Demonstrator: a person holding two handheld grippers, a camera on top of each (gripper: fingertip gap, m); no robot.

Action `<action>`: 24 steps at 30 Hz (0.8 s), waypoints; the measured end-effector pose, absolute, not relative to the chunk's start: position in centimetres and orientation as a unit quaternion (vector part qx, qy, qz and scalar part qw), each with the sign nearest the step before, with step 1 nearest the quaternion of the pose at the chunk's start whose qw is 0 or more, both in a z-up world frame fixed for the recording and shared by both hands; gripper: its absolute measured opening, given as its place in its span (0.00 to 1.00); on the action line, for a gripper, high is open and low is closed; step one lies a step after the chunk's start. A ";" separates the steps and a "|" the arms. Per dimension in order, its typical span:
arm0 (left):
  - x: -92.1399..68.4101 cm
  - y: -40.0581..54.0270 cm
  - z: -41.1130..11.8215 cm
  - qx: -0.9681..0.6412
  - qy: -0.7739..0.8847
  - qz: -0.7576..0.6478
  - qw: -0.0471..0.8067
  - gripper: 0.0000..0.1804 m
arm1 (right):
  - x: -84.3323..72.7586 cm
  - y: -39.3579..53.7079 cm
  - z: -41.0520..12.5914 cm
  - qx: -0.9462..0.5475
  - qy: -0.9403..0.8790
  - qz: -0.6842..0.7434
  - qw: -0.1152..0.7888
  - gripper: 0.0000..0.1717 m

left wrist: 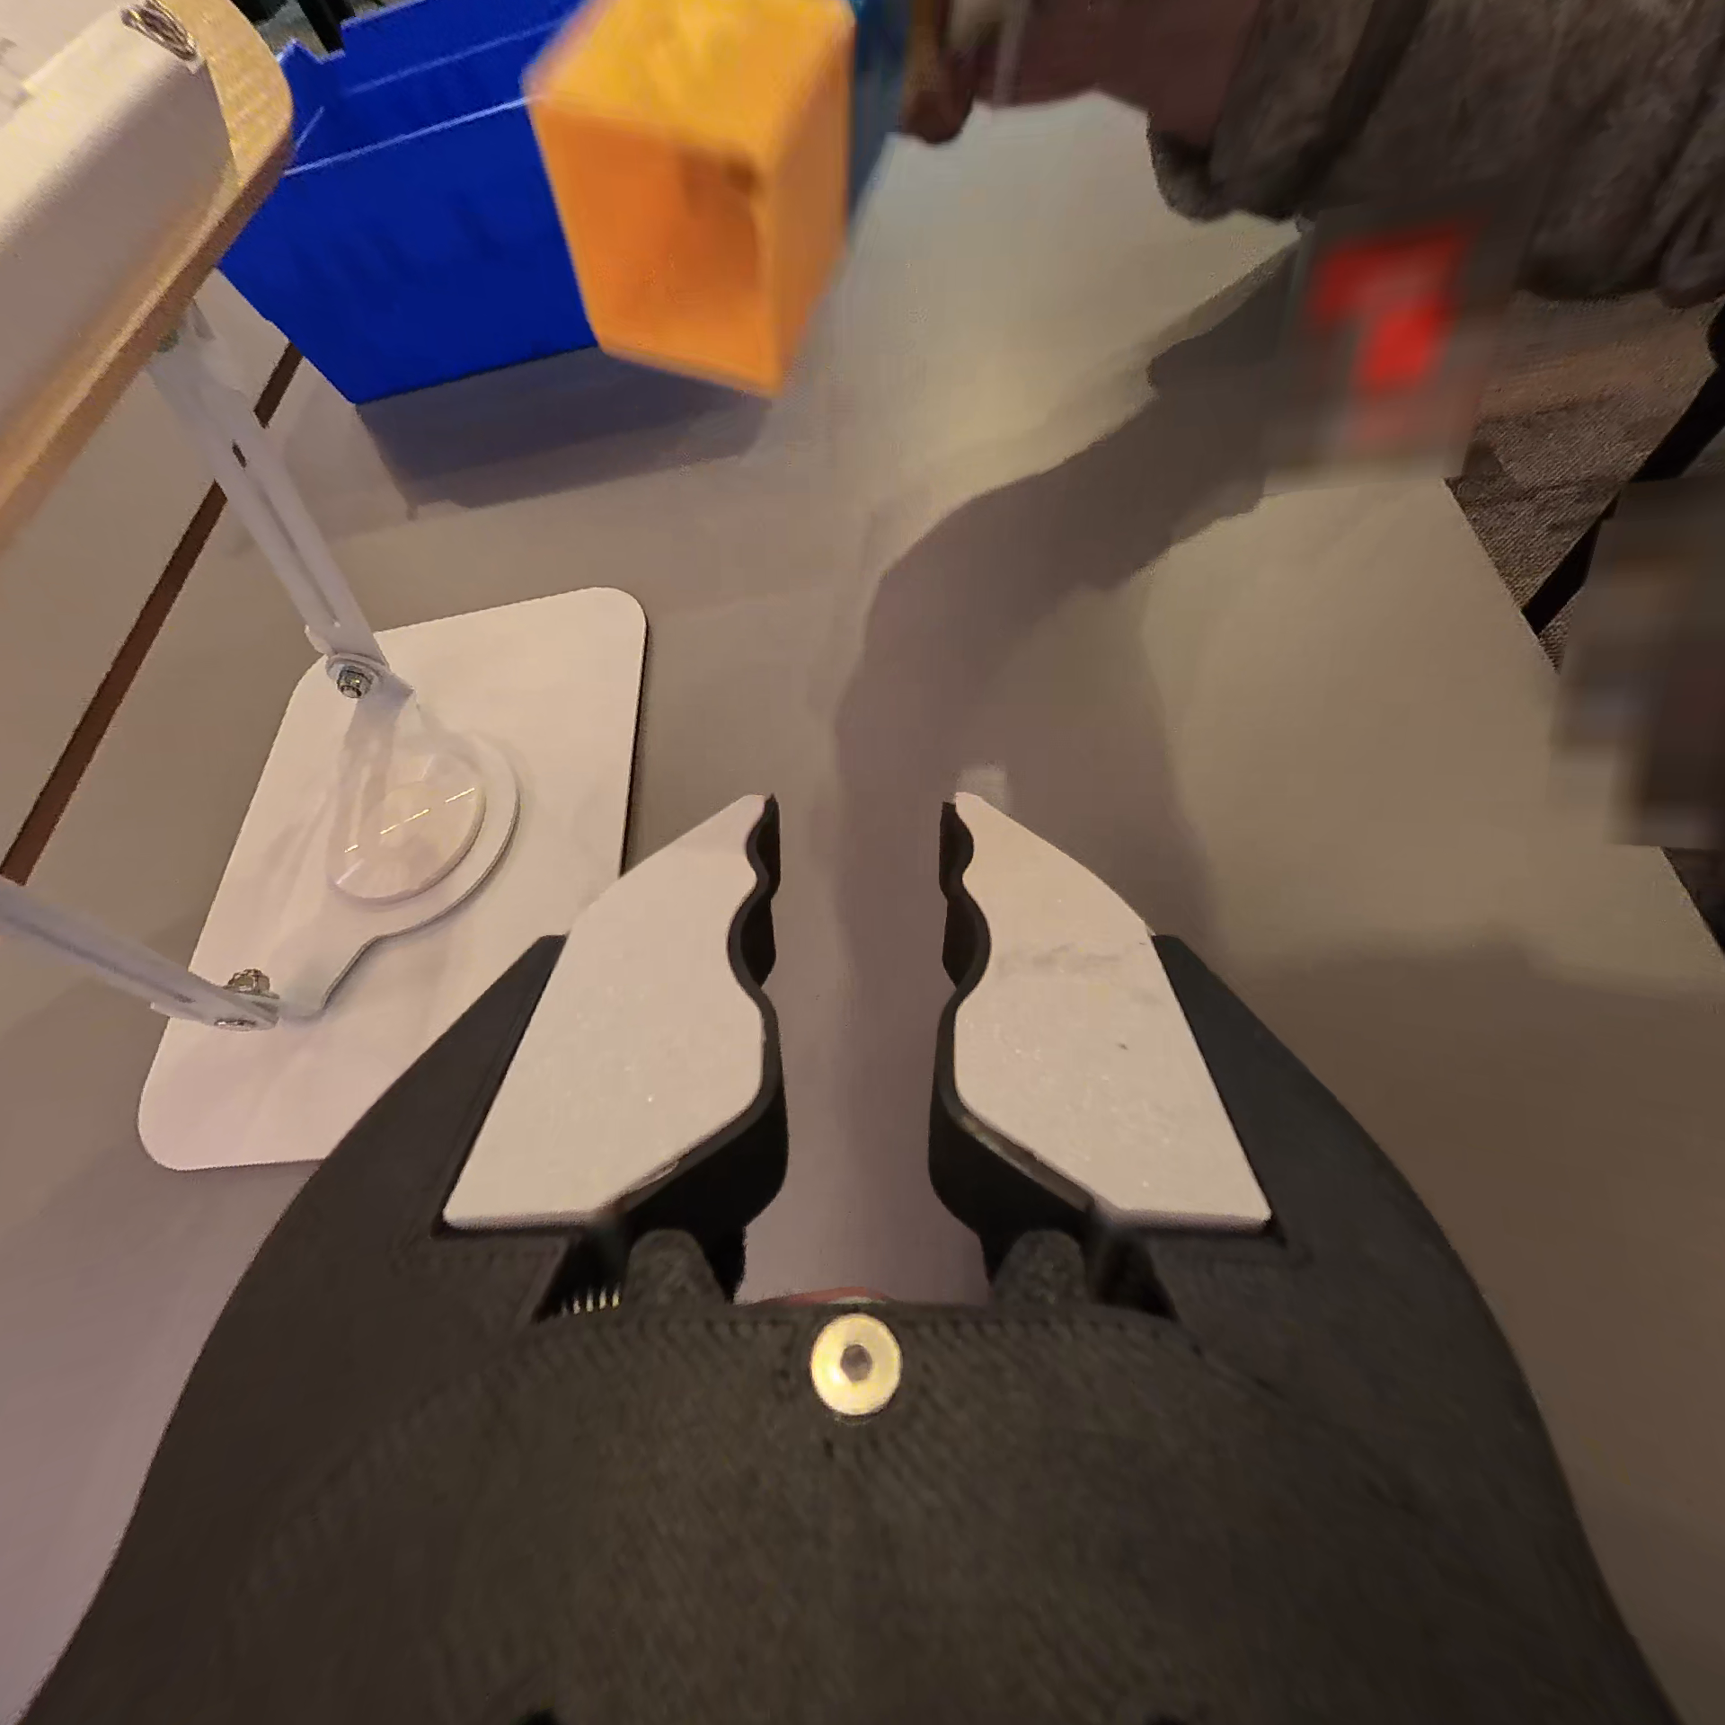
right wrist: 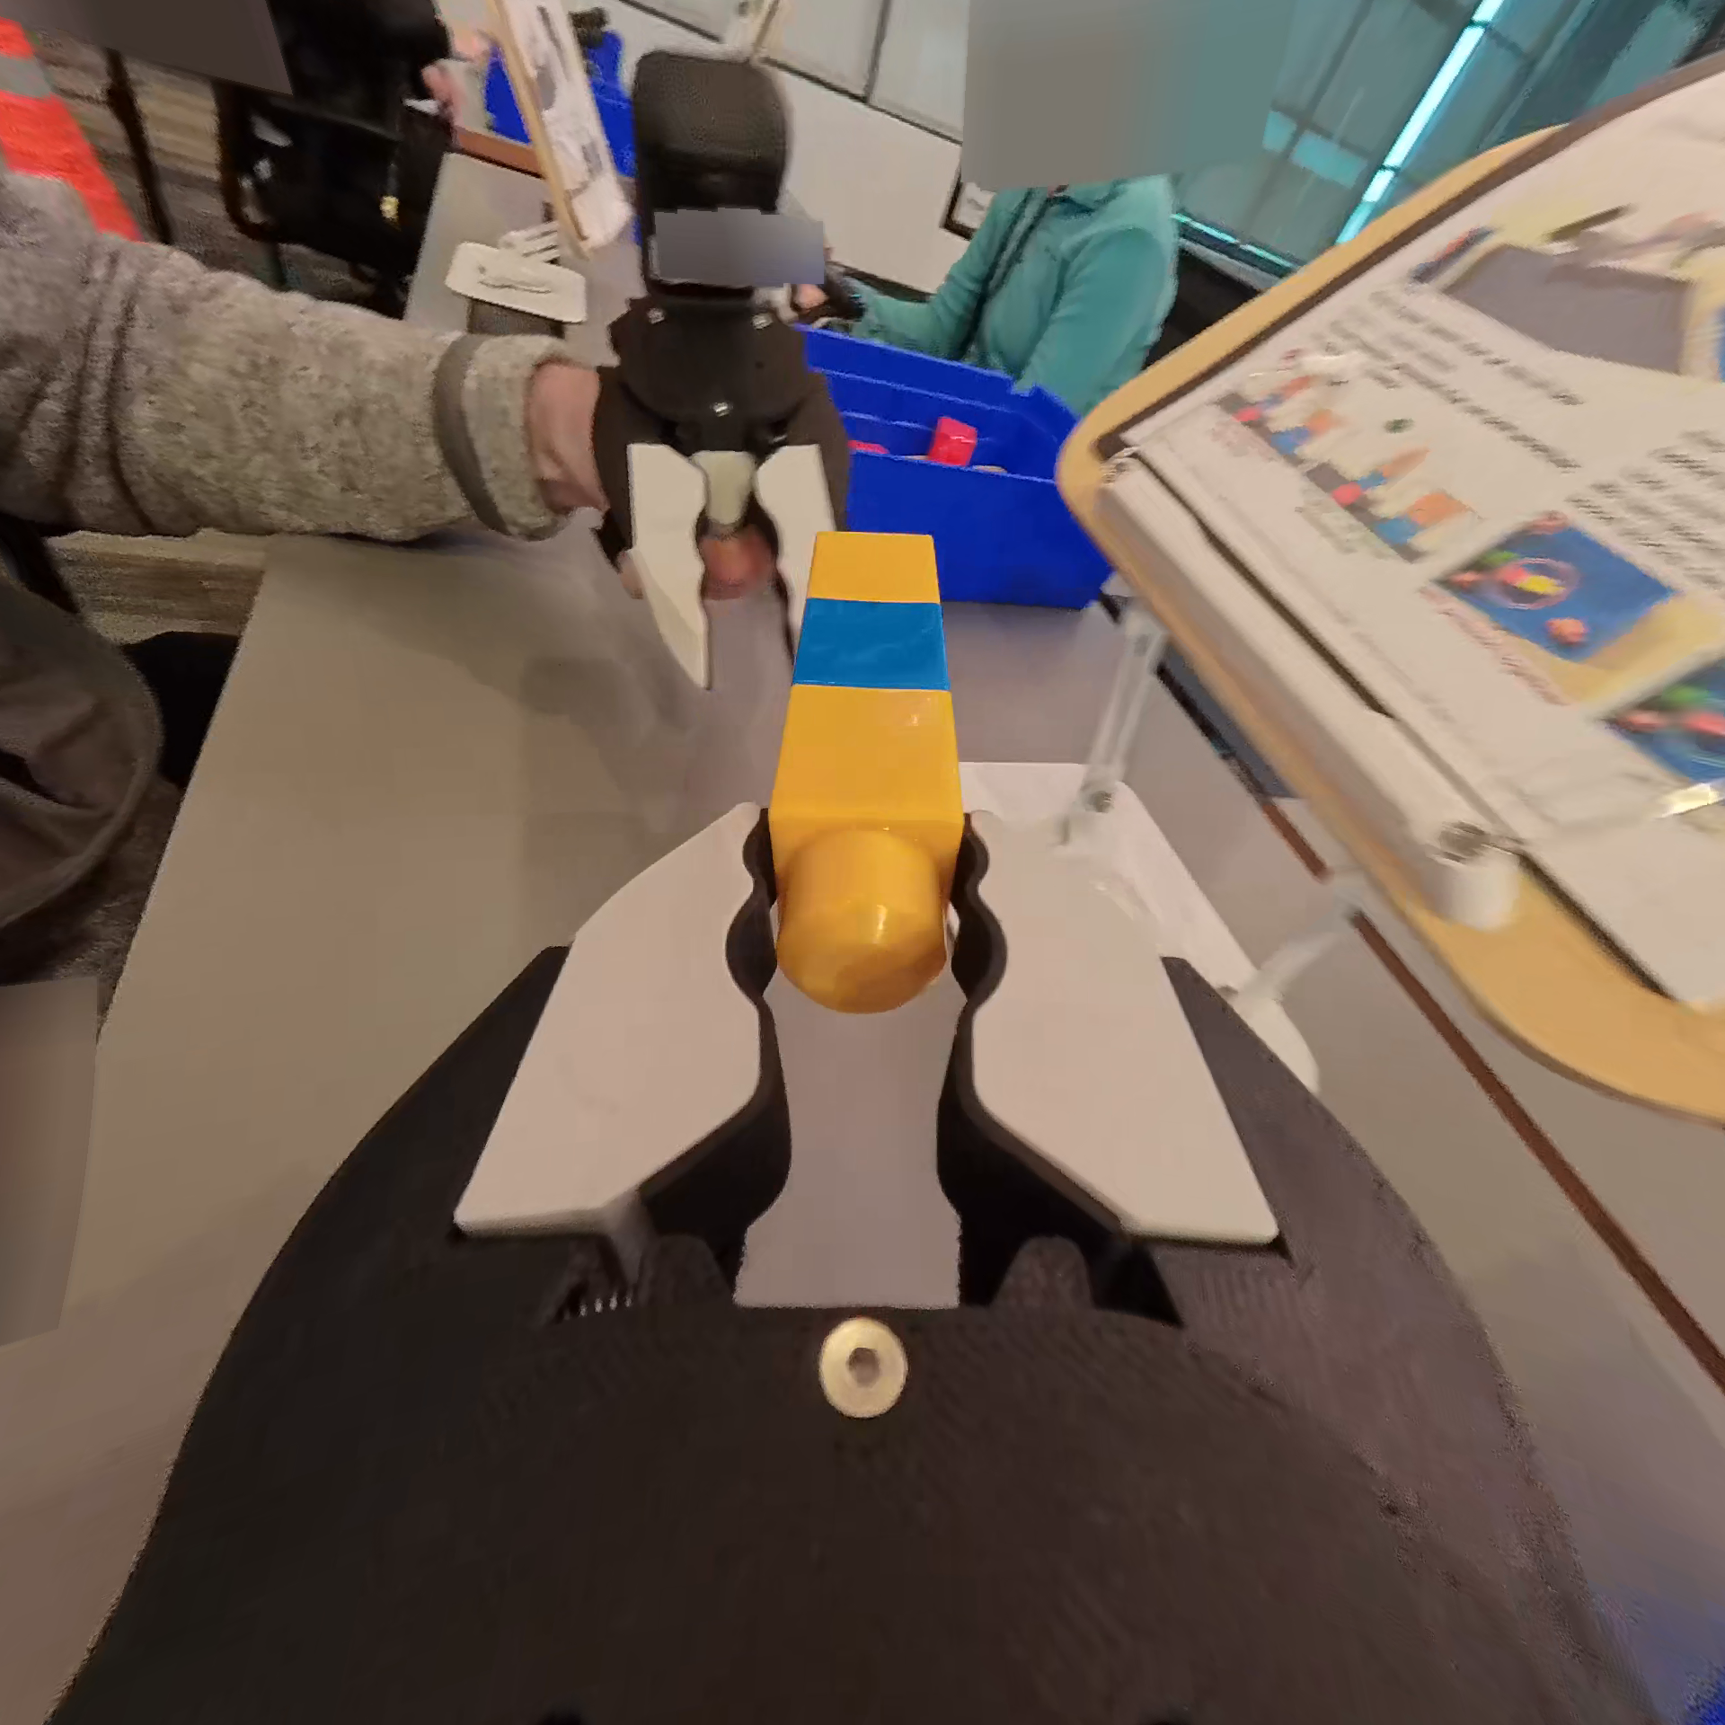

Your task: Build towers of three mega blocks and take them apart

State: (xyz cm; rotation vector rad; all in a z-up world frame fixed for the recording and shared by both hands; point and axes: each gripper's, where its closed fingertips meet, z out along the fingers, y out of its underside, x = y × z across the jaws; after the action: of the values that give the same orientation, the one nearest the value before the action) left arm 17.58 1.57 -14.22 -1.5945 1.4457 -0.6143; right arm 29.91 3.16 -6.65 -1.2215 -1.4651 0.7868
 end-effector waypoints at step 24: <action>18.3 2.5 -17.7 -0.657 0.614 -0.171 0.403 0.00 | 55.2 25.7 2.3 -0.723 -0.608 -0.106 0.312 0.21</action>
State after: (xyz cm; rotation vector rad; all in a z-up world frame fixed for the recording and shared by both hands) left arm 18.32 2.48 -17.67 -1.6599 1.5501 -0.4323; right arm 55.17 25.67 2.34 -1.9077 -1.6041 -0.2787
